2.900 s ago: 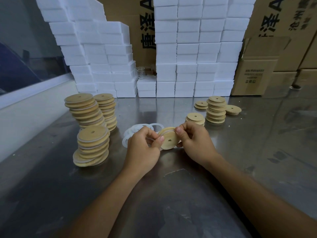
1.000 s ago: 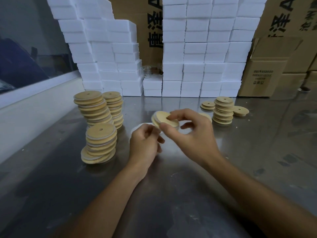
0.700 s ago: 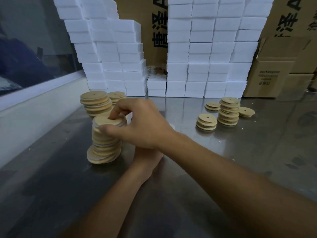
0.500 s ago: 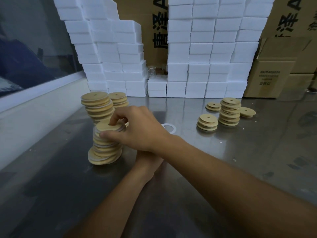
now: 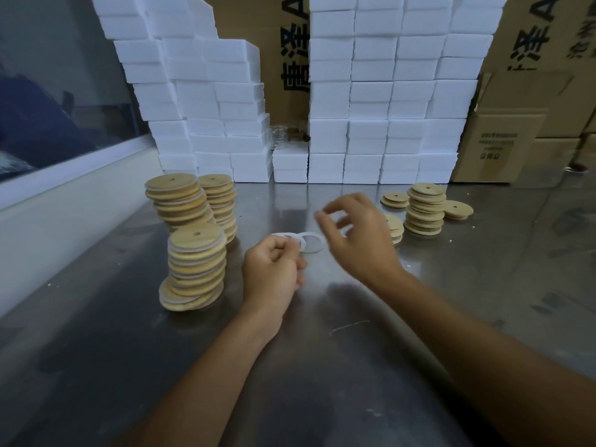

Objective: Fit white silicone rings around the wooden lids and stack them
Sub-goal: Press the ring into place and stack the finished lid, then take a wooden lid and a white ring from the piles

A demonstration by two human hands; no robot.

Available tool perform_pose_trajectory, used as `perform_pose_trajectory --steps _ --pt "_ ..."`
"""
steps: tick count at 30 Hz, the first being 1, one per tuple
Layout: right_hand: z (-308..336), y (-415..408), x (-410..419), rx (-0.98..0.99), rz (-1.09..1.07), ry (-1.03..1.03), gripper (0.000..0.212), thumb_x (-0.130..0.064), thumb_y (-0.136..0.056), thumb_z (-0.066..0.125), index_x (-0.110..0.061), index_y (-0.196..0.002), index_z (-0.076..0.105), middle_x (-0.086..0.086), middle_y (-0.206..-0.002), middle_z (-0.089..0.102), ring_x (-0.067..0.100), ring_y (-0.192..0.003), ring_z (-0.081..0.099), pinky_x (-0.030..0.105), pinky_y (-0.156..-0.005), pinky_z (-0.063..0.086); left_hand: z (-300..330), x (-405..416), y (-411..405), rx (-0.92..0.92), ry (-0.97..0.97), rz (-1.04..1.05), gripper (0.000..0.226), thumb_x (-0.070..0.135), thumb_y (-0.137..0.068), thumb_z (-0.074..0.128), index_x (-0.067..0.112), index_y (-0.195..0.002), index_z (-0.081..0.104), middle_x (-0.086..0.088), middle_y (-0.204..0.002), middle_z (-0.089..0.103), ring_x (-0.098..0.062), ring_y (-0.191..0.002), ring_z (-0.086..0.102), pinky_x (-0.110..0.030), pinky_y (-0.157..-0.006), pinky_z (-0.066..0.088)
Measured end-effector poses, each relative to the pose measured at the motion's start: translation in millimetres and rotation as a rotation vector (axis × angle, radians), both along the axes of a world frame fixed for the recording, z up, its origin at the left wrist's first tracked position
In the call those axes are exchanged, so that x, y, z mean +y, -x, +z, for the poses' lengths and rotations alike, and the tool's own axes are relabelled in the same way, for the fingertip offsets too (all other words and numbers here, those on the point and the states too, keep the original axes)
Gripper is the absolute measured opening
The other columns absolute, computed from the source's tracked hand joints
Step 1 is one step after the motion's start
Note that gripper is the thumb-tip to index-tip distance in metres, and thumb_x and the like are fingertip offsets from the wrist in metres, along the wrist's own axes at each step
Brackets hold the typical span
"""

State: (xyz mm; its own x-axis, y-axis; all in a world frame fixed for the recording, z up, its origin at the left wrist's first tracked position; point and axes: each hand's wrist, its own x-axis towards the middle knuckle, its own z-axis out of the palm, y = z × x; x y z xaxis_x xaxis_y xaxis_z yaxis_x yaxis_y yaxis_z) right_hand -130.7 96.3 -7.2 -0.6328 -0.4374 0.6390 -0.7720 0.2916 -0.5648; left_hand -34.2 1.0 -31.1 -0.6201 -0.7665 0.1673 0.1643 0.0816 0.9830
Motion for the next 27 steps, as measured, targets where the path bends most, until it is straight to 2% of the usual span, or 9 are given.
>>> perform_pose_trajectory --steps 4,7,9,12,14,17,21,25,27 --pt "-27 41 34 -0.156 -0.351 -0.180 0.039 -0.040 -0.093 0.059 -0.024 -0.128 0.052 0.004 -0.140 0.045 0.029 -0.107 0.060 0.036 -0.078 0.043 2 0 -4 0.020 -0.029 0.026 0.022 0.005 -0.095 0.054 0.010 -0.075 0.061 0.003 -0.048 0.058 -0.011 -0.038 0.048 -0.017 -0.037 0.034" --pt "-29 57 39 -0.186 -0.393 -0.299 0.054 -0.046 -0.090 0.058 -0.028 -0.138 0.042 0.004 -0.149 0.039 0.036 -0.116 0.056 0.043 -0.081 0.043 0 1 -2 -0.021 0.052 0.032 0.023 0.008 -0.094 0.056 0.015 -0.073 0.062 0.002 -0.052 0.060 -0.012 -0.041 0.049 -0.019 -0.040 0.036" --pt "-27 63 39 -0.195 -0.387 -0.395 0.063 -0.052 -0.088 0.056 -0.030 -0.144 0.036 0.002 -0.152 0.036 0.035 -0.122 0.053 0.046 -0.087 0.045 -3 1 -3 -0.081 0.224 0.101 0.023 0.013 -0.092 0.059 0.019 -0.070 0.060 0.002 -0.058 0.064 -0.014 -0.048 0.052 -0.024 -0.048 0.040" --pt "-26 68 38 -0.179 -0.390 -0.489 0.059 -0.058 -0.088 0.052 -0.031 -0.140 0.042 0.000 -0.148 0.041 0.032 -0.119 0.055 0.044 -0.086 0.044 -6 -1 -5 -0.255 0.654 0.177 0.013 0.019 -0.087 0.063 0.022 -0.074 0.060 0.008 -0.071 0.064 -0.013 -0.067 0.059 -0.029 -0.058 0.044" --pt "-26 69 40 -0.197 -0.385 -0.462 0.052 -0.058 -0.088 0.054 -0.031 -0.132 0.049 0.001 -0.143 0.044 0.031 -0.115 0.057 0.045 -0.086 0.044 -7 -2 -6 -0.404 0.852 0.101 0.008 0.020 -0.086 0.064 0.019 -0.094 0.065 0.003 -0.098 0.065 -0.020 -0.091 0.061 -0.035 -0.077 0.049" --pt "-27 65 42 -0.194 -0.352 -0.379 0.046 -0.056 -0.086 0.060 -0.030 -0.123 0.054 0.000 -0.135 0.048 0.028 -0.111 0.057 0.040 -0.083 0.042 -7 -8 -6 -0.675 0.990 0.100 0.038 0.032 -0.091 0.058 0.020 -0.127 0.058 -0.003 -0.128 0.057 -0.027 -0.116 0.053 -0.042 -0.097 0.041" --pt "-29 56 46 -0.222 -0.189 -0.142 0.044 -0.054 -0.085 0.060 -0.028 -0.120 0.057 0.001 -0.124 0.055 0.020 -0.107 0.056 0.035 -0.082 0.043 -3 -8 -7 -0.803 1.059 0.118 0.036 0.037 -0.096 0.046 0.022 -0.126 0.058 0.000 -0.130 0.058 -0.026 -0.117 0.053 -0.041 -0.094 0.038" --pt "-22 48 51 -0.457 -0.064 0.045 0.043 -0.042 -0.083 0.069 -0.024 -0.121 0.062 0.007 -0.112 0.065 0.027 -0.099 0.065 0.047 -0.088 0.055 0 -8 -7 -0.767 1.052 0.172 0.029 0.031 -0.095 0.053 0.019 -0.120 0.062 -0.002 -0.121 0.064 -0.027 -0.109 0.059 -0.037 -0.088 0.043" --pt "-21 44 54 -0.564 -0.055 0.104 0.037 -0.030 -0.080 0.075 -0.020 -0.115 0.068 0.009 -0.108 0.069 0.026 -0.091 0.069 0.042 -0.083 0.059 0 -10 -6 -0.740 1.040 0.187 0.026 0.030 -0.095 0.055 0.018 -0.116 0.064 -0.003 -0.117 0.064 -0.027 -0.104 0.061 -0.036 -0.082 0.045"
